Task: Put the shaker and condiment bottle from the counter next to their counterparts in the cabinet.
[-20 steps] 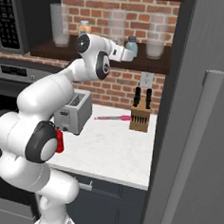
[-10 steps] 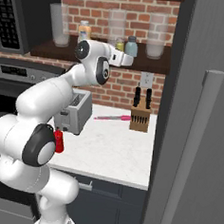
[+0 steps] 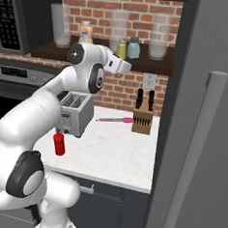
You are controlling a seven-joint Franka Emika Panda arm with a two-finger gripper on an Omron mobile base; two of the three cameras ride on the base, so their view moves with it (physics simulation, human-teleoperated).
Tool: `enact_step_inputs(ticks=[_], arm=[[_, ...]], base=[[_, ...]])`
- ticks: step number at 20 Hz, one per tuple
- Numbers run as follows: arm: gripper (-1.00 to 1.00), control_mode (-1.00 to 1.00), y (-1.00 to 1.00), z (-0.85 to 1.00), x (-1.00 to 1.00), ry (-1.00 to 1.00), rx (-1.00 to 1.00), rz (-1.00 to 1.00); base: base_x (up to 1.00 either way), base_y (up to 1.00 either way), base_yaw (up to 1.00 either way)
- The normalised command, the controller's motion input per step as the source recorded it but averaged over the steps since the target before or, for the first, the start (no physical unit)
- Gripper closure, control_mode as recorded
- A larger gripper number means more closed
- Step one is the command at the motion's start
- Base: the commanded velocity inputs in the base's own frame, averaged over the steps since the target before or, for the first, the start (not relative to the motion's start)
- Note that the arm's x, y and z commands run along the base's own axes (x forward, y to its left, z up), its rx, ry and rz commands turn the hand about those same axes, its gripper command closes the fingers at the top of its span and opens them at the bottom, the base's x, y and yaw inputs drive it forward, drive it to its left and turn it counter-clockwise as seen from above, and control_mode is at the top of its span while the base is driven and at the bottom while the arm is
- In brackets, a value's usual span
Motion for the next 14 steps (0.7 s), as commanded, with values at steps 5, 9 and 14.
enact_step_inputs(ticks=[5,9,14], arm=[[-1.0,-1.0,0.22,0.03,-0.6,0.0,0.07,0.0],[-1.0,-1.0,0.34,0.0,-0.69,0.0,0.03,0.0],[-1.0,-1.0,0.34,-0.01,-0.81,0.0,0.01,0.0]], base=[[0.0,0.0,0.0],[0.0,0.0,0.0],[0.0,0.0,0.0]])
